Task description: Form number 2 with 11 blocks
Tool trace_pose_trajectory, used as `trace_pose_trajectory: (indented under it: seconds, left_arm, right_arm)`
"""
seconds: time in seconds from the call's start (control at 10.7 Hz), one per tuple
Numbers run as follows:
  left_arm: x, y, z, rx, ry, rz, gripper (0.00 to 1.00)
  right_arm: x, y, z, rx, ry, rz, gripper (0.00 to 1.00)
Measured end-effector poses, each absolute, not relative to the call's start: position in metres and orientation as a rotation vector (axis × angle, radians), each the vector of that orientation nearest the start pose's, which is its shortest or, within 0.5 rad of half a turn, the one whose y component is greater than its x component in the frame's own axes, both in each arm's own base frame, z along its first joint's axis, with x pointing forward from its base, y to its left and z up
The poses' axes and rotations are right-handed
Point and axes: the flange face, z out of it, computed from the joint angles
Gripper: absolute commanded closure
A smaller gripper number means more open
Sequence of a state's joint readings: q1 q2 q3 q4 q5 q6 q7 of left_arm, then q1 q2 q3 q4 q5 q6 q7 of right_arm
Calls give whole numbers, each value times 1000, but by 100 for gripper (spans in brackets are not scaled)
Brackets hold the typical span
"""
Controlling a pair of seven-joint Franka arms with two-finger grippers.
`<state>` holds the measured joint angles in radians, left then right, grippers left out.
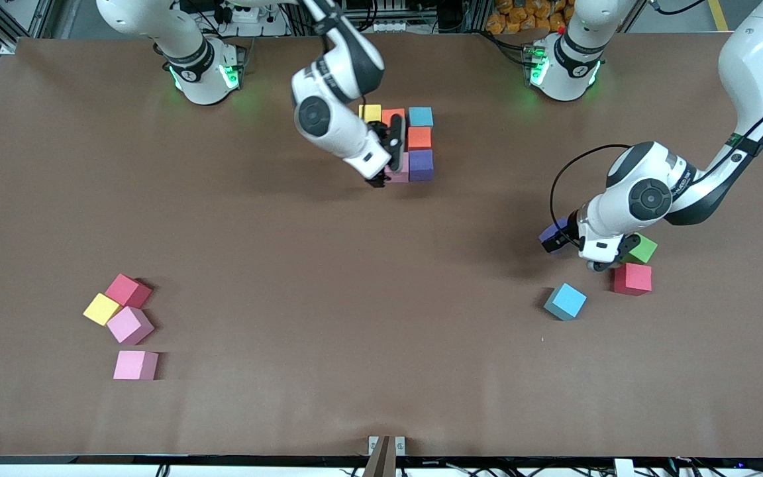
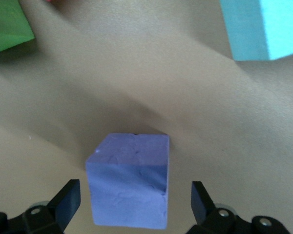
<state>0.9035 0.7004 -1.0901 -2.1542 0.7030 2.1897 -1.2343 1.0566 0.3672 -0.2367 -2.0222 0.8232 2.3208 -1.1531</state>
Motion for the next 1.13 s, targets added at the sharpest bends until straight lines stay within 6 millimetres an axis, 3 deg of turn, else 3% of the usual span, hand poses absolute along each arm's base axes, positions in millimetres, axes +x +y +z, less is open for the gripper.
trace_pose_trajectory:
  seconds: [0.28,0.38,0.47,0.66,0.75,0.94,1.13]
  left_arm:
    - [529,-85,211,-2961,-921,286,0]
    - [529,-85,211,-2960,-921,288,7]
    - [528,-86,209,-2960,-915,288,17]
    - [526,-91,199,-2969,-900,288,58]
    - [525,-99,194,-2978,-876,286,67]
    - [521,-130,195,-3007,-691,208,74]
    - [508,-196,198,-3037,-454,134,80]
  right_arm:
    - [475,357,287,-2152,-1584,-64,0]
    - [501,323,295,-2210,-1565,-71,0]
    - [525,288,305,-2268,-1522,-84,0]
    - [569,208,312,-2394,-1392,-129,0]
    - [589,169,311,-2457,-1338,-142,0]
    - [622,102,301,-2565,-1237,-149,0]
    - [637,69,288,-2665,-1067,-123,0]
